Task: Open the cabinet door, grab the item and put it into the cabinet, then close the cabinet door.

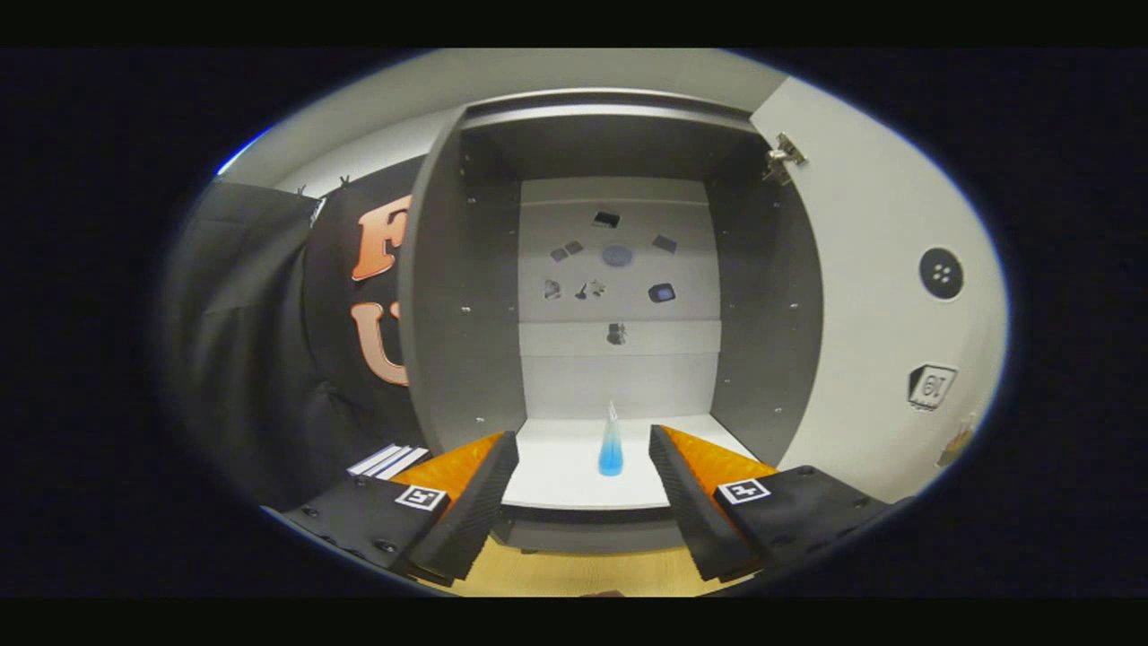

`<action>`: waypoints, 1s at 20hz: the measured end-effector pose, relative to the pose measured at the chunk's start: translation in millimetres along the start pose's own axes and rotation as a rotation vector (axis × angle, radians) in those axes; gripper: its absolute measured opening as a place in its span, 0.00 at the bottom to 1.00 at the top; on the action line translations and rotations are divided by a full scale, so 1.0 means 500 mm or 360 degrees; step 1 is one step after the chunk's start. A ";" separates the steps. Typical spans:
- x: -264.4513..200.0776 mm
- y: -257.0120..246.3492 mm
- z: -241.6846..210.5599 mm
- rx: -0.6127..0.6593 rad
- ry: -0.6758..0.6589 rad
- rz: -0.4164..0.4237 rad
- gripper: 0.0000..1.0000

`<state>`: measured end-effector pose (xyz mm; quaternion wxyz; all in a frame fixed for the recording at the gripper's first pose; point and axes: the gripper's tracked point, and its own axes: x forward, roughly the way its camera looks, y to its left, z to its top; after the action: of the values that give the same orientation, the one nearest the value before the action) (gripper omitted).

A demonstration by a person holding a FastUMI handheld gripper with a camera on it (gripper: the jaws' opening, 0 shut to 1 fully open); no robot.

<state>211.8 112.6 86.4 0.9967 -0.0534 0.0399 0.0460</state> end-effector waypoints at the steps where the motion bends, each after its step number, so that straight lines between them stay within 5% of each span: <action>1: -0.044 0.008 0.006 0.0005 -0.0029 -0.0002 0.95; 10: -0.464 -0.031 -0.036 0.0084 -0.0210 -0.0033 0.95; 16: -0.688 -0.309 -0.043 0.0077 -0.0268 -0.0454 0.97; 20: -0.731 -0.512 -0.018 0.0025 -0.0306 -0.0676 0.96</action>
<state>-127.1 -173.6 134.7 0.9836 -0.0483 -0.0671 -0.1601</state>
